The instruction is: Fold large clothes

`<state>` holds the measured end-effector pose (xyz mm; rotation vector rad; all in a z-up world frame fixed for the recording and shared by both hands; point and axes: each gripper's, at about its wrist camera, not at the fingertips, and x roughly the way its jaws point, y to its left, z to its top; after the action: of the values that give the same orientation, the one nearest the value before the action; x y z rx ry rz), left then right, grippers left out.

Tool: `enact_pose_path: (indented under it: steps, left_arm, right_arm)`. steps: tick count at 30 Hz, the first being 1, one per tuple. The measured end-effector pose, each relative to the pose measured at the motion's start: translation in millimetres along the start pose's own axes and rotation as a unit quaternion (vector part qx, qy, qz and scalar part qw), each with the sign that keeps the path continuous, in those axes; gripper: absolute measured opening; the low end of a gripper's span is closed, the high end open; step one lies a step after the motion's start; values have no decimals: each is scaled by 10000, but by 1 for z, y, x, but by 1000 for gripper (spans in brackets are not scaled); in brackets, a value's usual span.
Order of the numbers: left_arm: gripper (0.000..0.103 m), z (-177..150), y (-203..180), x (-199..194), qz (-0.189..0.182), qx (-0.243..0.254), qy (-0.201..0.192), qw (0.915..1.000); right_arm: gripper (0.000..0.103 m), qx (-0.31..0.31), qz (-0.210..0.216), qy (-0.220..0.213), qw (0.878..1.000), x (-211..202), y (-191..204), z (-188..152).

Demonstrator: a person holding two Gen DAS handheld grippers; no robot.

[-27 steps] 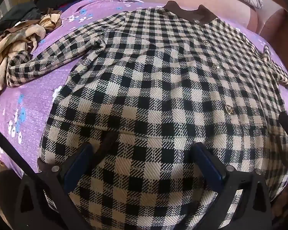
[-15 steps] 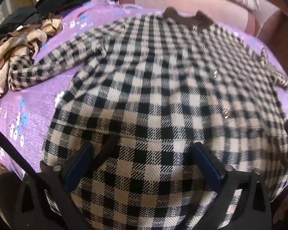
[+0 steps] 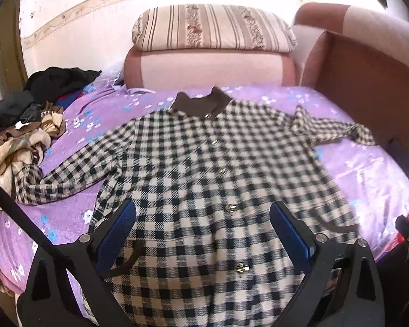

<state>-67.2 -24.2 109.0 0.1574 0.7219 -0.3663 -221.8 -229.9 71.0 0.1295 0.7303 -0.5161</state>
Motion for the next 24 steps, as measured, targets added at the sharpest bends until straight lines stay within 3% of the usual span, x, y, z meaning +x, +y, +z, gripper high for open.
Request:
enact_pose_path:
  steps: [4, 10, 15, 19, 24]
  left_arm:
    - [98, 7, -15, -15, -155, 74, -84, 9998]
    - [98, 12, -23, -42, -73, 8, -585, 9983]
    - [103, 19, -21, -60, -78, -141, -973, 9951]
    - [103, 25, -24, -58, -211, -139, -759, 9968]
    - [103, 18, -37, -55, -49, 178, -720, 9972]
  right_arm:
    - [97, 54, -133, -112, 9998, -9, -18, -6]
    - [97, 462, 188, 123, 9987, 12, -34, -14]
    - [97, 445, 255, 249, 9984, 21, -31, -18]
    - [97, 404, 240, 224, 9986, 20, -27, -20]
    - [97, 423, 251, 262, 9984, 21, -26, -20]
